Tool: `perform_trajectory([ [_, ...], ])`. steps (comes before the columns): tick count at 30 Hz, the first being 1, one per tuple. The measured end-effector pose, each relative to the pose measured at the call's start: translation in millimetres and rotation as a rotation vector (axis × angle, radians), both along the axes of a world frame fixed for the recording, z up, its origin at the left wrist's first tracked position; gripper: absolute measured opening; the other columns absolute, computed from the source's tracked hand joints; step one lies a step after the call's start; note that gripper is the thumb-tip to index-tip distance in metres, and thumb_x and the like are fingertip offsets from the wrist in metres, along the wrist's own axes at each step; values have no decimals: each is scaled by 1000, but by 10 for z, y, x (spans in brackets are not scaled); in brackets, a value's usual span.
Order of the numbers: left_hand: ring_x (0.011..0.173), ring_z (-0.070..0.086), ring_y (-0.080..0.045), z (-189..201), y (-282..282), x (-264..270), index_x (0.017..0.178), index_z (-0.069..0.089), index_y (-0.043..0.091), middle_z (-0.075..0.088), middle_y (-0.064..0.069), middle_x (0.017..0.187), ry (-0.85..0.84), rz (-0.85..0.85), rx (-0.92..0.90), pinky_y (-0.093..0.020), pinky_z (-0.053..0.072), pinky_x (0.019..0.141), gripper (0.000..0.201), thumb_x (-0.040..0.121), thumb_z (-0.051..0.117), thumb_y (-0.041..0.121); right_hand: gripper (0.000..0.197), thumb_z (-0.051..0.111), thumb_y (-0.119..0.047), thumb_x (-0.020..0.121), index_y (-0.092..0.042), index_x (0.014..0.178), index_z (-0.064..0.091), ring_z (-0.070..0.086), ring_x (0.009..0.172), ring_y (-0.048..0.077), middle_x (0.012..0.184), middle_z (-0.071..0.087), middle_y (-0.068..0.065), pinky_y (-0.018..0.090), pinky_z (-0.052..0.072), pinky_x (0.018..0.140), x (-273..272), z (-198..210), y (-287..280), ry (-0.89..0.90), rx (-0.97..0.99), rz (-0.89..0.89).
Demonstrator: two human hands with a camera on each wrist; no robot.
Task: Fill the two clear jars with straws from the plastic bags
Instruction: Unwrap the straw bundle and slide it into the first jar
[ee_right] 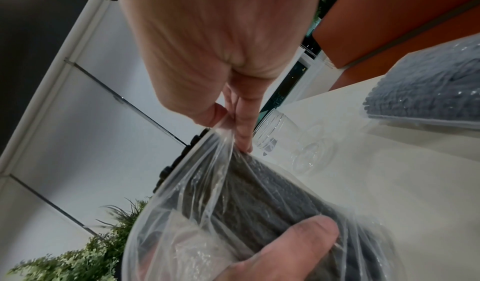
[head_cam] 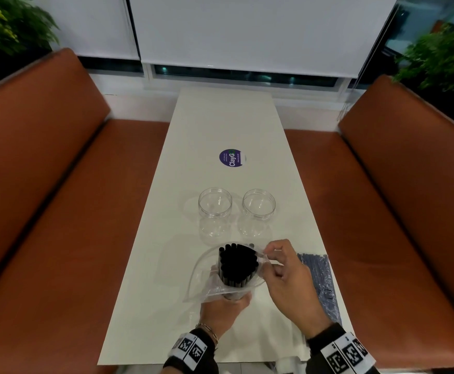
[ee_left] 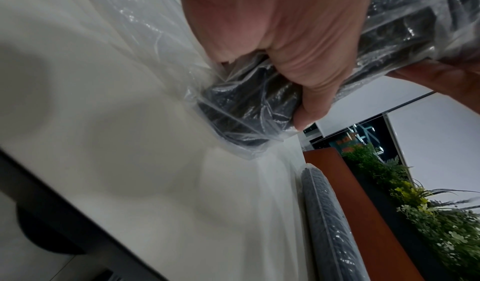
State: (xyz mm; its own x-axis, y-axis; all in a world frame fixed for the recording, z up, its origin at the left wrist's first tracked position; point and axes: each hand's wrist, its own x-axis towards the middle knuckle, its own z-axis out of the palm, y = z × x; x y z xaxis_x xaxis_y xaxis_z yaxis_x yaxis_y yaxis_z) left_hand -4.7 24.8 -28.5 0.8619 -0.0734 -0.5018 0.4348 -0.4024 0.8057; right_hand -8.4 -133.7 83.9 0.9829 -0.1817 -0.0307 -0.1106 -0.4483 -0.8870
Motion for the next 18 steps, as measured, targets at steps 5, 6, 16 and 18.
perform_trajectory([
  [5, 93, 61, -13, 8, -2, -3, 79, 55, 32, 66, 8, 100, 3, -7, 4, -22, 49, 89, 32, 83, 81, 52, 28, 60, -1, 100, -27, 99, 69, 41, 39, 9, 71, 73, 5, 18, 33, 45, -27, -2, 21, -10, -17, -39],
  [6, 93, 61, -12, 12, -1, -3, 78, 55, 33, 66, 9, 100, 4, -10, 5, -21, 48, 88, 32, 83, 80, 52, 27, 60, -2, 100, -26, 101, 72, 43, 38, 8, 70, 74, 2, 15, 32, 44, -33, 4, 24, -15, -23, -48],
  [16, 106, 65, 16, -80, -77, 8, 121, 58, 32, 72, 19, 108, -219, 113, -43, 2, 45, 85, 65, 69, 96, 29, 40, 64, 0, 101, -23, 133, 73, 59, 56, -12, 66, 56, -26, 2, 41, 56, -168, 40, 48, -80, -164, -48],
  [18, 103, 59, 28, -121, -113, 13, 132, 49, 30, 71, 23, 110, -231, 124, -55, 6, 43, 84, 81, 66, 97, 28, 47, 62, -2, 101, -30, 138, 69, 67, 67, -12, 93, 74, -20, 2, 49, 65, -151, 37, 37, -64, -149, -27],
])
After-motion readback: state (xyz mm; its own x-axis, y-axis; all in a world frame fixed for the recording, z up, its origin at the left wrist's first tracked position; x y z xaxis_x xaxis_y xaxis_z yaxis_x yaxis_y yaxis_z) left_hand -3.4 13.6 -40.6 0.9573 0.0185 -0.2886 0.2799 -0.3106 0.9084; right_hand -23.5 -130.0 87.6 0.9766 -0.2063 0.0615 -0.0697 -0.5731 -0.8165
